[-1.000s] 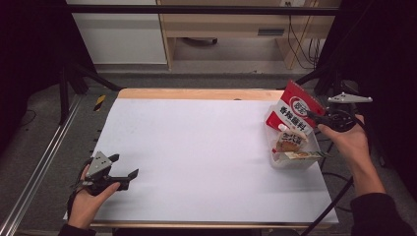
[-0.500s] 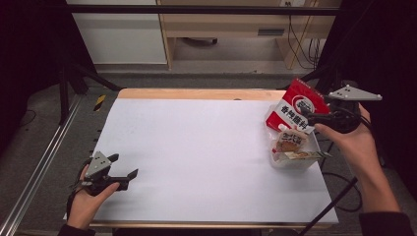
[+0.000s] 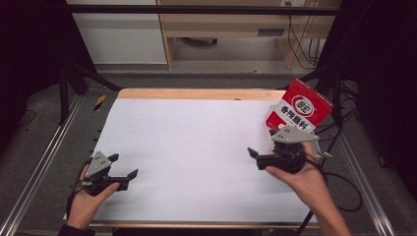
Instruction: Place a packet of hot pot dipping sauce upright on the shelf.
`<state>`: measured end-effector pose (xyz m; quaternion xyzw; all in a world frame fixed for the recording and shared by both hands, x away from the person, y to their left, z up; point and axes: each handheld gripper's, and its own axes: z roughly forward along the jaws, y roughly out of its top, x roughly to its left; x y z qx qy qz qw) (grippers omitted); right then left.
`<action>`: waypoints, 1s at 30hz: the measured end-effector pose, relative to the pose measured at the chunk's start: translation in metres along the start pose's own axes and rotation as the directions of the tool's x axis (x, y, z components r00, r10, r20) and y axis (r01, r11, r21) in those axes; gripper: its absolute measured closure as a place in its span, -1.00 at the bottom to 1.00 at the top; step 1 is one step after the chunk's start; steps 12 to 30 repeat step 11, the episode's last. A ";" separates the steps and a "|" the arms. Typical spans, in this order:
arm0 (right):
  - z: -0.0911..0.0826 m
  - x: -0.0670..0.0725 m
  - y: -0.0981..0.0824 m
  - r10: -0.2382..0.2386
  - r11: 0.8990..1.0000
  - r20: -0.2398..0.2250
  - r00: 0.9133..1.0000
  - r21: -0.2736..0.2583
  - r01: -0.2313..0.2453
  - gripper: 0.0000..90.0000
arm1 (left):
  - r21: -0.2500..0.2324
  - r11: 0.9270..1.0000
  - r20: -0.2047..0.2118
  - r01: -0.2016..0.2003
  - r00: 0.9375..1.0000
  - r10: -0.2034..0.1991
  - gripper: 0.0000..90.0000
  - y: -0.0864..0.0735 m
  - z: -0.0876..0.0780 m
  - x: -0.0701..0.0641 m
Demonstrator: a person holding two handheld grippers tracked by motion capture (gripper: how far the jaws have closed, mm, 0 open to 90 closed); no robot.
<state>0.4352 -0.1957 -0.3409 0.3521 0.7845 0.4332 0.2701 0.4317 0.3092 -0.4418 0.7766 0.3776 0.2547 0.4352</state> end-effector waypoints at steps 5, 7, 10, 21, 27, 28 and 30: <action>0.030 0.033 -0.025 0.032 0.999 -0.070 0.997 0.017 -0.031 -0.70 | 0.009 1.000 0.004 -0.001 1.000 0.001 -0.82 -0.001 0.002 -0.001; 0.042 0.044 -0.031 0.040 0.999 -0.075 0.996 0.033 -0.038 -0.71 | 0.009 1.000 0.010 0.001 1.000 -0.002 -0.82 -0.001 0.002 -0.002; 0.060 0.060 -0.041 0.055 0.998 -0.086 0.995 0.028 -0.053 -0.74 | 0.016 1.000 0.018 -0.010 1.000 0.009 -0.85 -0.001 0.003 -0.003; 0.060 0.060 -0.041 0.055 0.998 -0.086 0.995 0.028 -0.053 -0.74 | 0.016 1.000 0.018 -0.010 1.000 0.009 -0.86 -0.001 0.003 -0.003; 0.060 0.060 -0.041 0.055 0.998 -0.086 0.995 0.028 -0.053 -0.74 | 0.016 1.000 0.018 -0.010 1.000 0.009 -0.86 -0.001 0.003 -0.003; 0.060 0.060 -0.041 0.055 0.998 -0.086 0.995 0.028 -0.053 -0.74 | 0.016 1.000 0.018 -0.010 1.000 0.009 -0.86 -0.001 0.003 -0.003; 0.060 0.060 -0.041 0.055 0.998 -0.086 0.995 0.028 -0.053 -0.74 | 0.016 1.000 0.018 -0.010 1.000 0.009 -0.86 -0.001 0.003 -0.003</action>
